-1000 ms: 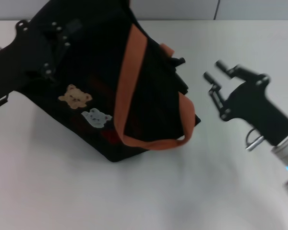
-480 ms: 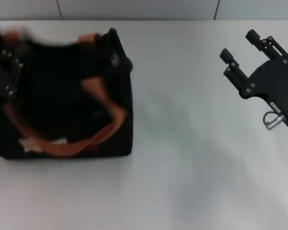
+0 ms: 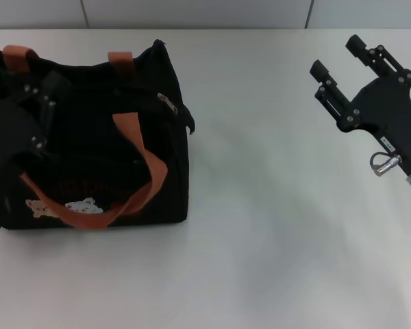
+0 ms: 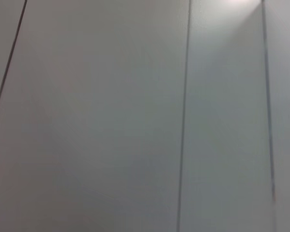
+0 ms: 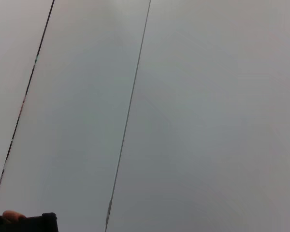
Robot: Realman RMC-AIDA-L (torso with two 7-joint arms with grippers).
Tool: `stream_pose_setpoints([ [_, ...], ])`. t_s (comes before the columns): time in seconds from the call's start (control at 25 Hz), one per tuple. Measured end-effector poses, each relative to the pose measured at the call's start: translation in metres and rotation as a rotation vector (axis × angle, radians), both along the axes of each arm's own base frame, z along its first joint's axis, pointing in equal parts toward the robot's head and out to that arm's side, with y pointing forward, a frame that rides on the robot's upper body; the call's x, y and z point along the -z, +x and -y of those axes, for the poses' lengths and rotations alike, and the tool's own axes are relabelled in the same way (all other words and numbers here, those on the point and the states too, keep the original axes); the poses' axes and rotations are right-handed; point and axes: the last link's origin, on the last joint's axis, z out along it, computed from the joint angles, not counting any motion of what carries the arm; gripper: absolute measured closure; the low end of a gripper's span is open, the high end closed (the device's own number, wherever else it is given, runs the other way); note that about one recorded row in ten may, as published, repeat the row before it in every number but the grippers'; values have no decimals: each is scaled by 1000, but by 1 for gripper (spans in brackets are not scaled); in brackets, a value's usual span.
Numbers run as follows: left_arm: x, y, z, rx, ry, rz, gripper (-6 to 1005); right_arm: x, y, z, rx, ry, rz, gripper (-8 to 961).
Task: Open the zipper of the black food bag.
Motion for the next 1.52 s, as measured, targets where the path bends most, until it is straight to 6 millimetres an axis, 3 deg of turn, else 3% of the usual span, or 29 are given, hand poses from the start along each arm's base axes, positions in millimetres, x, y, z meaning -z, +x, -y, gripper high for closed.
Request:
stream_pose_setpoints([
  [0.16, -12, 8, 6, 78, -1, 78, 985, -5, 6, 1, 45, -25, -70, 303],
  [0.24, -18, 10, 8, 121, -38, 95, 984, -17, 15, 5, 87, -60, -200, 295],
  [0.4, -32, 14, 11, 218, -190, 49, 857, -34, 17, 13, 42, -139, -312, 278],
  [0.6, -36, 15, 14, 305, -407, -138, 663, -46, -2, 37, -234, -444, -252, 257],
  [0.88, -32, 8, 22, 342, -557, -270, 360, -28, -20, 48, -397, -800, -53, 229],
  [1.12, -30, 7, 24, 340, -580, -285, 197, -13, -26, 50, -433, -914, 33, 176],
  [1.24, -31, 6, 24, 337, -579, -286, 197, -11, -27, 51, -433, -917, 30, 123],
  [1.52, -31, 6, 24, 335, -579, -285, 197, -11, -27, 51, -431, -916, 27, 123],
])
